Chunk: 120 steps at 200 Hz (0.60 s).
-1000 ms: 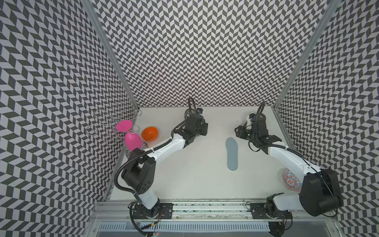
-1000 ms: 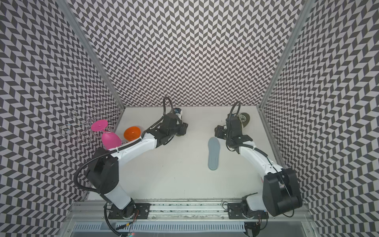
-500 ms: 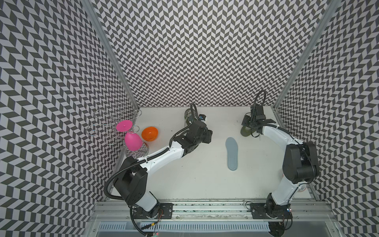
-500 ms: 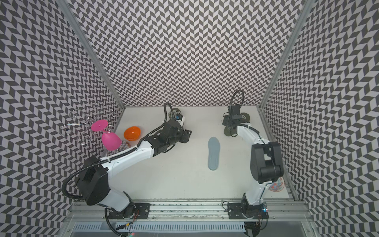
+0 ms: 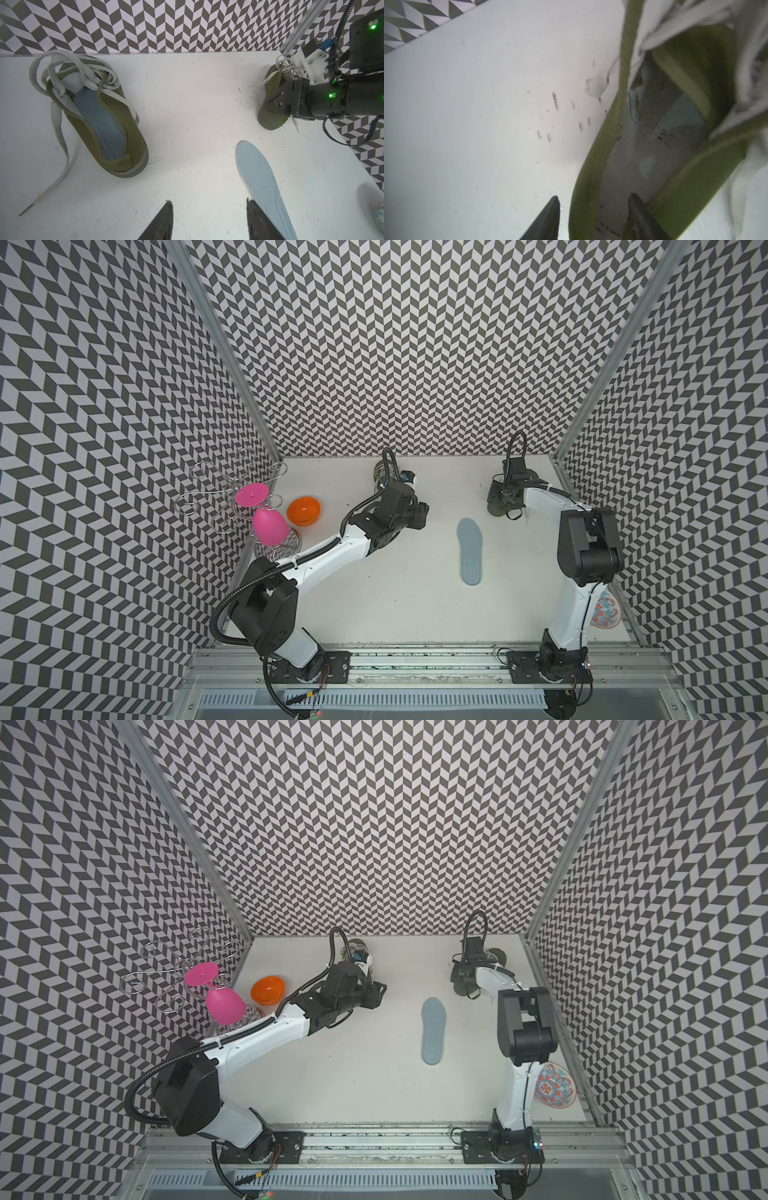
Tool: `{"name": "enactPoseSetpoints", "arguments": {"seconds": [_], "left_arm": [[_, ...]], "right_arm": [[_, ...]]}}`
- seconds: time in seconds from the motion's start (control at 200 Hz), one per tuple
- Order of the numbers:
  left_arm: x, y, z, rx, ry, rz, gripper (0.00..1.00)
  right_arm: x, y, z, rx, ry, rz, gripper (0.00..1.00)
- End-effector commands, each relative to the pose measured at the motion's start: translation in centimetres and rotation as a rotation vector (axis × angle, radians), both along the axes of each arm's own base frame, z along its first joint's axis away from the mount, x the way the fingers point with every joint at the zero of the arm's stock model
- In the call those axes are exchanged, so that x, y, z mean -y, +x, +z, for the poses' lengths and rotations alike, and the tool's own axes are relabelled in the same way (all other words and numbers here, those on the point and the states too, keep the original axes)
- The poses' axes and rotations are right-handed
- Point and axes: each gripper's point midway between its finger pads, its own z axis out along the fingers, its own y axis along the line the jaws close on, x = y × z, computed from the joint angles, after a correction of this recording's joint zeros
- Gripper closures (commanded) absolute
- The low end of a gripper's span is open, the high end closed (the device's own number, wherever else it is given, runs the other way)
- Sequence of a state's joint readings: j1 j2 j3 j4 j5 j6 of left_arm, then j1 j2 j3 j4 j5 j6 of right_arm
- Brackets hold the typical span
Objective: Insert the insole into the shoe
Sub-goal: Pick up the shoe at the center of the board.
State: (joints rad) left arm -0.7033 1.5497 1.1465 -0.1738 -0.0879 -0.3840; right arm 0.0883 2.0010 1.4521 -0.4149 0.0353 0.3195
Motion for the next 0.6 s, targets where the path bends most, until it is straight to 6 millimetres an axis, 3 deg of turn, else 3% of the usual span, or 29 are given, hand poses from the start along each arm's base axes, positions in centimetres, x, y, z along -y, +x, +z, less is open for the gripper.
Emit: {"name": "enactPoseSetpoints", "arguments": {"seconds": [0.0,0.125,0.265,0.411,0.596], "left_arm": [[-0.1,0.4,1.8,0.03,-0.018,-0.005,0.43],[-0.4,0.7,1.9,0.029,-0.023,-0.002,0.43],[-1.0,1.0,2.0,0.028,-0.022,0.009,0.43],[-1.5,1.1,2.1,0.028,-0.026,0.015,0.43],[-1.8,1.4,2.4,0.029,-0.038,0.027,0.43]], "right_arm": [[-0.7,2.0,1.5,0.048,0.012,0.048,0.47],[-0.7,3.2,1.2,0.032,0.006,0.051,0.46],[-0.3,3.4,-1.4,-0.059,-0.012,0.044,0.53],[-0.1,3.4,-2.4,-0.068,-0.005,0.039,0.7],[-0.9,3.7,-1.1,-0.037,0.009,0.078,0.94]]}}
